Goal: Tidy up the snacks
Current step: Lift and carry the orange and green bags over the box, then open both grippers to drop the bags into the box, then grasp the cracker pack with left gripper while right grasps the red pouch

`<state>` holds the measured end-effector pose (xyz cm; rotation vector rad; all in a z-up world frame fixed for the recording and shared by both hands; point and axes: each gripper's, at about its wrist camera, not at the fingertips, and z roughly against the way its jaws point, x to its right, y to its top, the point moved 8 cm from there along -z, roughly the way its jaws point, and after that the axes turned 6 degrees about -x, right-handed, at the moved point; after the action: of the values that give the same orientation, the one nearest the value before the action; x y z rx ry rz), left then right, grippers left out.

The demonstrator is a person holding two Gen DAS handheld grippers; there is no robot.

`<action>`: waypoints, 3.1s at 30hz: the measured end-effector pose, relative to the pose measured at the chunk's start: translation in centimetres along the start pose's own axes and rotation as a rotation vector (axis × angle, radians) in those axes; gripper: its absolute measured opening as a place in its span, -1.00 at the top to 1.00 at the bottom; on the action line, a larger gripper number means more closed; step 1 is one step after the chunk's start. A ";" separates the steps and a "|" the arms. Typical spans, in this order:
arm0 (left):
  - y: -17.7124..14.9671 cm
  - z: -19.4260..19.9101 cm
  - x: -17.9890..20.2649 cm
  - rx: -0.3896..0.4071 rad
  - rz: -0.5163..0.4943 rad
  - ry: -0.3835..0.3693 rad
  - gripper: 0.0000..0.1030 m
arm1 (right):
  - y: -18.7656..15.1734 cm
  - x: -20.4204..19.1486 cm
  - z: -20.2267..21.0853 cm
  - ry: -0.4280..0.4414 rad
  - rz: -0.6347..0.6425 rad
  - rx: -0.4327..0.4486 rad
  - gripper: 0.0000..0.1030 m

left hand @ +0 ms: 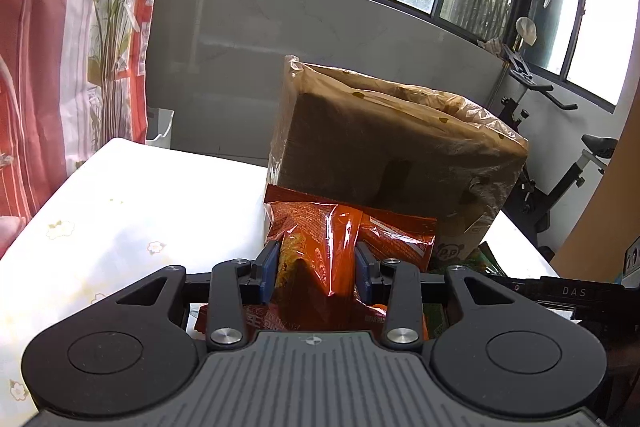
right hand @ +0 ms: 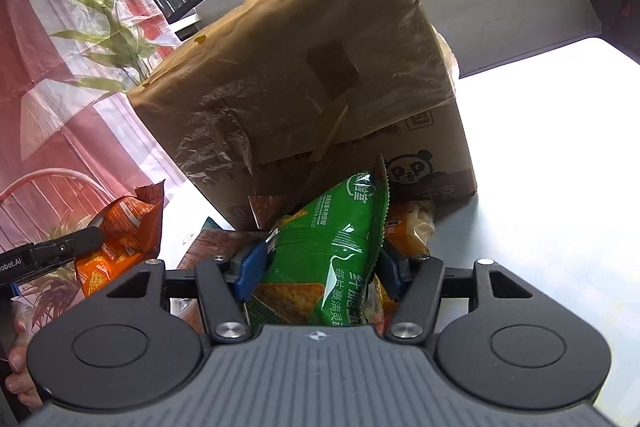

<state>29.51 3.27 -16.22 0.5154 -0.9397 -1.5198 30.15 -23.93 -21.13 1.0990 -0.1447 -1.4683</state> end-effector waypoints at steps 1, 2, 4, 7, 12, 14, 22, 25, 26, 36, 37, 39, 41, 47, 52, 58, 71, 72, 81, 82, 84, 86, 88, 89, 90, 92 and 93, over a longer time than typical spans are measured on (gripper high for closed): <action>0.1 0.2 0.0 0.004 0.000 0.001 0.21 | 0.1 0.2 0.6 -0.001 -0.007 0.011 -0.15; 0.2 0.4 0.0 0.011 -0.001 0.003 0.21 | 0.3 0.2 1.2 -0.001 -0.015 0.029 -0.14; 0.7 0.9 0.0 0.030 -0.011 0.008 0.21 | 0.8 0.3 2.6 -0.002 -0.015 0.063 -0.12; 1.6 1.8 0.1 0.067 -0.022 0.018 0.21 | 1.7 0.0 4.7 -0.005 0.004 0.117 -0.10; 3.9 3.8 0.4 0.147 -0.046 0.028 0.21 | 4.1 -1.2 8.4 0.020 0.051 0.221 -0.06; 5.0 4.6 0.7 0.182 -0.056 0.026 0.21 | 5.1 -1.9 9.6 0.033 0.068 0.263 0.06; 8.5 5.9 2.5 0.279 -0.094 -0.005 0.21 | 9.0 -4.4 12.1 0.071 0.136 0.385 0.20; 8.9 5.9 3.0 0.285 -0.095 -0.022 0.21 | 9.6 -4.8 12.3 0.077 0.145 0.406 0.22; 9.0 5.8 3.2 0.284 -0.095 -0.024 0.21 | 9.8 -5.0 12.4 0.079 0.148 0.412 0.22; 13.1 4.6 4.8 0.350 -0.144 -0.036 0.21 | 13.4 -6.1 13.6 0.084 0.212 0.497 0.23; 13.6 4.2 5.1 0.354 -0.150 -0.036 0.21 | 14.0 -6.3 13.5 0.082 0.228 0.504 0.23; 15.0 2.8 5.7 0.353 -0.150 -0.046 0.21 | 15.0 -6.7 13.0 0.074 0.258 0.514 0.23; 16.4 1.3 6.2 0.351 -0.151 -0.050 0.21 | 16.4 -7.0 12.0 0.068 0.283 0.518 0.23; 19.0 -5.2 8.0 0.301 -0.192 0.009 0.21 | 20.3 -6.7 6.9 -0.022 0.349 0.506 0.23; 18.5 -11.0 8.5 0.191 -0.218 0.052 0.18 | 21.6 -5.4 1.5 -0.110 0.365 0.421 0.23; 16.1 -15.1 8.4 0.026 -0.258 0.044 -0.32 | 20.5 -3.2 -3.7 -0.199 0.311 0.253 -0.04; 14.9 -6.7 4.4 0.096 -0.151 -0.029 -0.34 | 16.6 -4.9 1.8 -0.124 0.323 0.340 -0.68; 14.6 -6.0 4.3 0.097 -0.152 -0.026 -0.34 | 16.1 -5.1 2.3 -0.116 0.321 0.350 -0.72; 9.5 -1.3 0.7 0.083 -0.103 0.020 -0.34 | 10.1 -5.8 4.1 -0.155 0.304 0.380 -0.90; 8.7 -1.2 0.4 0.073 -0.095 0.024 -0.34 | 9.6 -5.7 3.9 -0.156 0.306 0.368 -0.90; 6.8 -1.1 -0.2 0.041 -0.073 0.025 -0.33 | 7.9 -5.2 3.4 -0.166 0.304 0.332 -0.90; 5.0 -1.4 -0.7 0.006 -0.055 0.027 -0.32 | 5.8 -4.4 2.7 -0.160 0.301 0.283 -0.89; 2.8 -2.1 -1.4 -0.046 -0.033 0.036 -0.32 | 3.6 -3.4 1.7 -0.170 0.285 0.199 -0.86; 2.2 -2.3 -1.6 -0.060 -0.025 0.039 -0.32 | 2.6 -2.8 1.3 -0.171 0.272 0.159 -0.83; 0.9 -2.5 -1.9 -0.080 -0.011 0.043 -0.32 | 1.6 -2.3 0.9 -0.172 0.252 0.122 -0.81; -0.7 -2.8 -2.3 -0.107 0.011 0.046 -0.32 | -0.1 -1.5 0.3 -0.170 0.207 0.060 -0.69; -1.2 -3.0 -2.5 -0.119 0.024 0.050 -0.32 | -1.0 -1.1 -0.1 -0.173 0.183 0.022 -0.64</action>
<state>31.58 4.81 -19.37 0.4526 -0.8094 -1.5238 29.24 -22.69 -21.25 0.9495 -0.3740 -1.3979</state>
